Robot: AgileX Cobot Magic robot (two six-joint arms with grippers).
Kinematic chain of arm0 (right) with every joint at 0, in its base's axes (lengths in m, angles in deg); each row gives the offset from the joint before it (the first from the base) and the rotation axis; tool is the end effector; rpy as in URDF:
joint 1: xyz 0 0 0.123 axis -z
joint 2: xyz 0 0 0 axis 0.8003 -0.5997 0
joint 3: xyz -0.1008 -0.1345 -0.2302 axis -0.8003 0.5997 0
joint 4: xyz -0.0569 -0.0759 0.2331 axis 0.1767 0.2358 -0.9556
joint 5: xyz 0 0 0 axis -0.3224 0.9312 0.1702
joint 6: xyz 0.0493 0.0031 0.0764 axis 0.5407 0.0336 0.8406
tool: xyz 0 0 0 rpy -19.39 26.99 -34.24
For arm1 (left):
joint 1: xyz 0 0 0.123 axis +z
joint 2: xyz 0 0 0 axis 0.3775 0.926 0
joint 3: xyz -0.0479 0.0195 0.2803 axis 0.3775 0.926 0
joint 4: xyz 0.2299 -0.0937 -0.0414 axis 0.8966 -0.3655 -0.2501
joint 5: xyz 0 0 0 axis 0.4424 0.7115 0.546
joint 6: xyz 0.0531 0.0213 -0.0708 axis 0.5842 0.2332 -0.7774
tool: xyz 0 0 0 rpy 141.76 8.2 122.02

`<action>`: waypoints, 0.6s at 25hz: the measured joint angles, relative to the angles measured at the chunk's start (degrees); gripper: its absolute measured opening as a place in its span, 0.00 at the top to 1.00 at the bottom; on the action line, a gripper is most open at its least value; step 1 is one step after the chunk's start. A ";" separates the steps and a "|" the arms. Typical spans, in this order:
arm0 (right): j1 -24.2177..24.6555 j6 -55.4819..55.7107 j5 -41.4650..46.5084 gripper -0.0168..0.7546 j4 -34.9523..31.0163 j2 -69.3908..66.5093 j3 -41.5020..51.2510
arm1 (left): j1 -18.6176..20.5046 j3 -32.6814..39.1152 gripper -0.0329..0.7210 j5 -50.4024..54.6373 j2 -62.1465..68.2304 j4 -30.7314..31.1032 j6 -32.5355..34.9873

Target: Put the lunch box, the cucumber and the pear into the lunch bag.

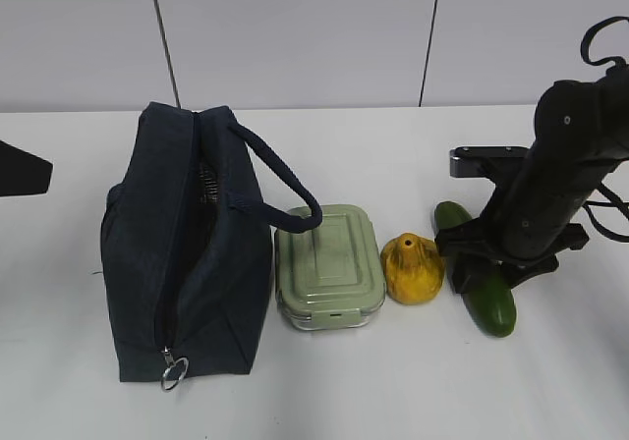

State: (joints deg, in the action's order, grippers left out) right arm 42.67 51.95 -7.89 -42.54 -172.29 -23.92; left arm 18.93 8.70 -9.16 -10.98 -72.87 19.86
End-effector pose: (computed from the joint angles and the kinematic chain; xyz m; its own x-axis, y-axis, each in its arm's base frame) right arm 0.3491 0.0718 0.1360 -0.9800 -0.0700 -0.1862 -0.0893 0.9913 0.0969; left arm 0.1996 -0.0491 0.2962 -0.6925 0.1306 -0.7095 0.4048 0.8844 -0.2323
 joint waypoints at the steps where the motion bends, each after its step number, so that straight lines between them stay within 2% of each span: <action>1: 0.00 0.00 0.00 0.46 0.00 0.00 0.00 | 0.00 0.00 0.54 0.60 0.02 -0.32 0.54; 9: 0.00 1.93 0.11 0.46 5.33 4.07 0.00 | -0.25 0.00 0.54 5.67 1.98 -7.79 7.08; 15: 0.00 3.54 0.49 0.46 8.16 7.86 0.00 | -7.34 0.00 0.54 3.95 4.66 -9.08 8.15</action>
State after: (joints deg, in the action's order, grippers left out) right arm 42.67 55.50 -7.40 -34.37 -164.43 -23.92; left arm 11.59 8.70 -5.21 -6.32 -81.95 28.01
